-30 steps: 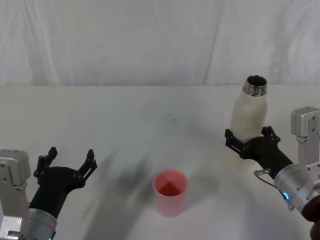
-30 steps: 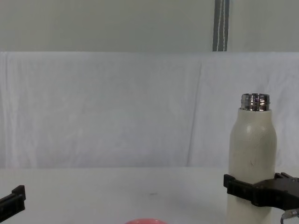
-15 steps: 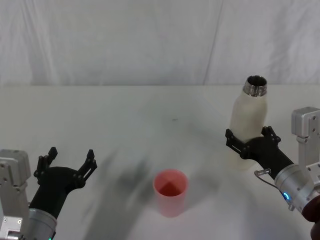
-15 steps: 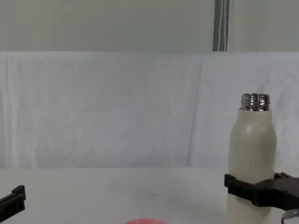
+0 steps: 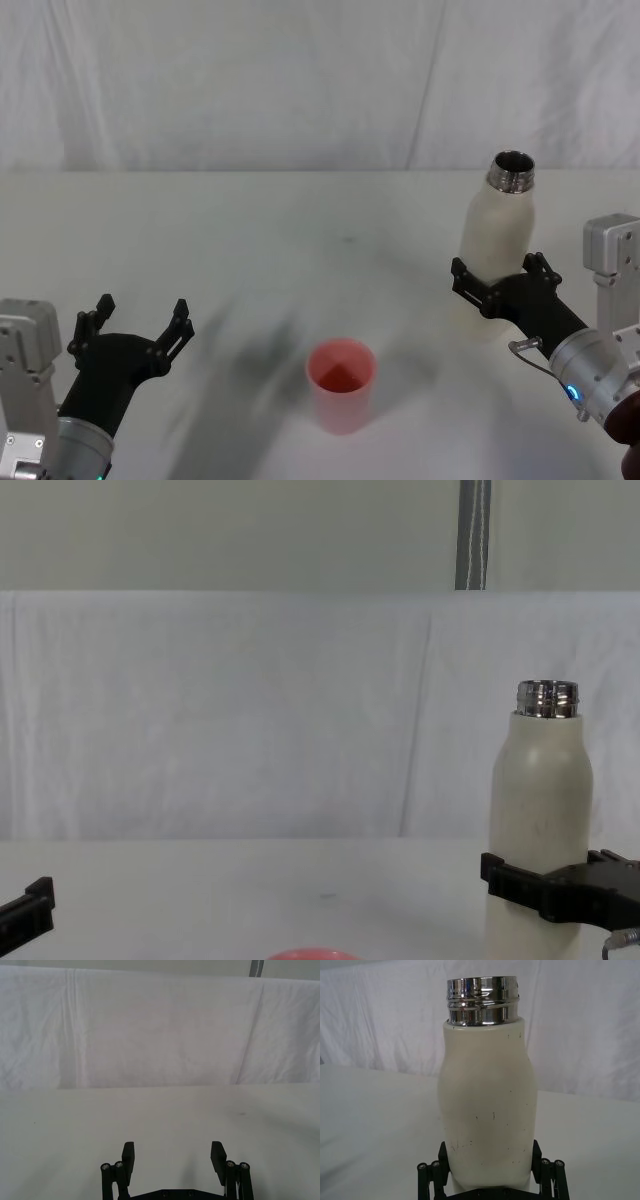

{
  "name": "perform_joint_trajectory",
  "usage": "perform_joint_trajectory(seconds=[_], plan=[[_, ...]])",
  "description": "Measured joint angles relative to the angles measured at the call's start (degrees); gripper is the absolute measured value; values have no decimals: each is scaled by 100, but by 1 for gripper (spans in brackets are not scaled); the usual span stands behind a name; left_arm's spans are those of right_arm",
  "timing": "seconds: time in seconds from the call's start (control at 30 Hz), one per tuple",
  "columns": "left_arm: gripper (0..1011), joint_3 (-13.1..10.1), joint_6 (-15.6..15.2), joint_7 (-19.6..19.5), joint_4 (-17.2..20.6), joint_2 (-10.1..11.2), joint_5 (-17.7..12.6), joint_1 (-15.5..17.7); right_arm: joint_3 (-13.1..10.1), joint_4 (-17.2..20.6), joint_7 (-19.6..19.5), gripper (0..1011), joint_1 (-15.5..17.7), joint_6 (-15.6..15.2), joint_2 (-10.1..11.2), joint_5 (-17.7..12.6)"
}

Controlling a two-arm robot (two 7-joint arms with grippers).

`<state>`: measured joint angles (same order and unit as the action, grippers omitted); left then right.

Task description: Grasp the thermos with one hand and pour water into the cup lid.

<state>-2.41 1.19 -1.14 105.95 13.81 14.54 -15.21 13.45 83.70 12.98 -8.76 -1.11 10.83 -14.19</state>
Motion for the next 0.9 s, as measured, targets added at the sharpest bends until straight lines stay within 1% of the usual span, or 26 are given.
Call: perform_joint_trajectory(seconds=[0.57, 0.9], plan=[[1001, 0, 0, 0, 0, 0, 0, 0, 0, 15, 11, 950, 1, -3, 2, -4], [1001, 0, 0, 0, 0, 0, 0, 0, -22, 273, 54, 950, 26, -43, 113, 27]])
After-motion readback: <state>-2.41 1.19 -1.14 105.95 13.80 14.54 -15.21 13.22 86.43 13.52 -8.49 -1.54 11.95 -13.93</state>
